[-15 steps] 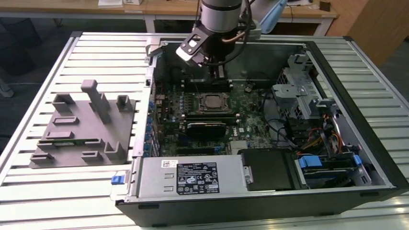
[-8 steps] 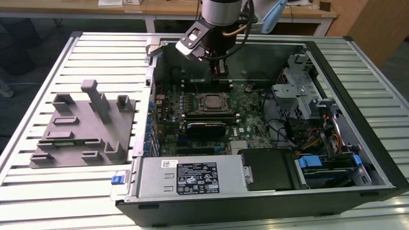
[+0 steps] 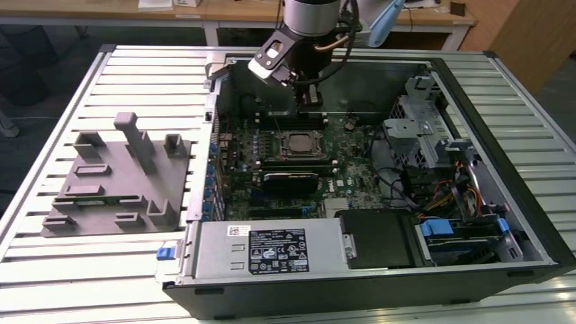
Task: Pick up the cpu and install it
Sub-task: 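Install the first cpu locking lever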
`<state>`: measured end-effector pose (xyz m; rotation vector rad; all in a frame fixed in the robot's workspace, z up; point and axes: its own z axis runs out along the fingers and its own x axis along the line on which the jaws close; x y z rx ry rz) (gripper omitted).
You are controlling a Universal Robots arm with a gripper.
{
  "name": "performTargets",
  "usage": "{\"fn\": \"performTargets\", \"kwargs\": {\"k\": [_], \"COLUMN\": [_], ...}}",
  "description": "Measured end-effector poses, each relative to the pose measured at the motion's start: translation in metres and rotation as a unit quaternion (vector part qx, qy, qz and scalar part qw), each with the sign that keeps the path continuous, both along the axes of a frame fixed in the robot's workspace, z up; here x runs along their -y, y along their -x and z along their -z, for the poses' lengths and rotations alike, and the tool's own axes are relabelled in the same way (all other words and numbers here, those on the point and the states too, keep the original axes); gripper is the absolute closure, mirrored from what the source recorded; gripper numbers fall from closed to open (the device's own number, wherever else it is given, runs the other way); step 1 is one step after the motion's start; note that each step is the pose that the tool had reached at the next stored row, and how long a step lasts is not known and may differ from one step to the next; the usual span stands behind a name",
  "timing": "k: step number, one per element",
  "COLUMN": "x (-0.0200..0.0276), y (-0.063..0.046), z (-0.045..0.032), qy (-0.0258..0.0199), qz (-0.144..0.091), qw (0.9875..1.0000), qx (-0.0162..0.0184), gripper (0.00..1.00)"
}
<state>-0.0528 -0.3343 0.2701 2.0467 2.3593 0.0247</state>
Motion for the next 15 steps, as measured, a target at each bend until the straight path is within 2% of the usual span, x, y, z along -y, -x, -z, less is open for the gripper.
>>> {"fn": "performTargets", "kwargs": {"k": [5,15], "x": [0.0000,0.0000], "y": [0.0000,0.0002], "z": [0.0001,0.0001], "qy": [0.0000,0.0000], "qz": [-0.039,-0.069], "qw": [0.9993,0.9976], "qx": [0.0000,0.0000], "gripper": [0.89,0.89]}}
